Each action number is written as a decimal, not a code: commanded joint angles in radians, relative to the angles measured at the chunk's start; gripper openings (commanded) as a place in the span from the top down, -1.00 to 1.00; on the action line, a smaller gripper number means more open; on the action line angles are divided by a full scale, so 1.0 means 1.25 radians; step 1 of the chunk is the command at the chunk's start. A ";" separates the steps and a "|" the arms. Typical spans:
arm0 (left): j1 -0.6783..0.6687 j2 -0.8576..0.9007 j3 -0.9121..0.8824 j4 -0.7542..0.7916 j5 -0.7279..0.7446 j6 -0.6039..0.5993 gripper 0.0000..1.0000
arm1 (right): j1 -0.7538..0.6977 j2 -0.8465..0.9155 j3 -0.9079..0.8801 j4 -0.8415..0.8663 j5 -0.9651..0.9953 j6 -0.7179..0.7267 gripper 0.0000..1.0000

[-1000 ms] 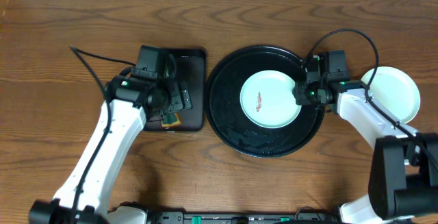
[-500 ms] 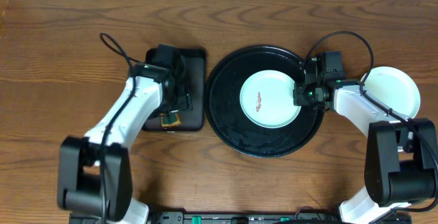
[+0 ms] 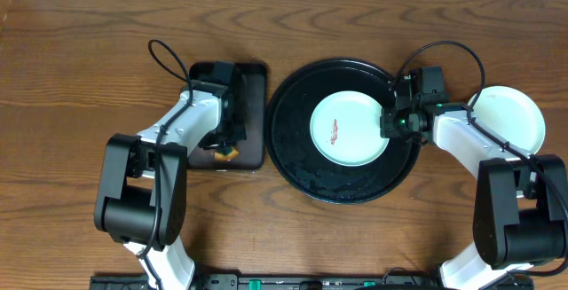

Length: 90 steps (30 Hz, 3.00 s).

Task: Clean dirty plates on tray and stack at the side
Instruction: 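Grasp the sponge from the small tray with the left gripper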

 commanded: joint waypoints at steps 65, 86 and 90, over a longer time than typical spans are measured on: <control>-0.002 -0.115 -0.103 0.124 0.141 0.031 0.85 | 0.008 -0.014 -0.007 0.006 -0.004 0.044 0.97; -0.002 -0.041 -0.056 0.125 0.079 0.040 0.42 | 0.008 -0.014 -0.007 0.006 -0.004 0.043 0.97; -0.002 -0.019 -0.056 0.123 0.087 0.040 0.85 | 0.008 -0.014 -0.007 0.007 -0.004 0.043 0.98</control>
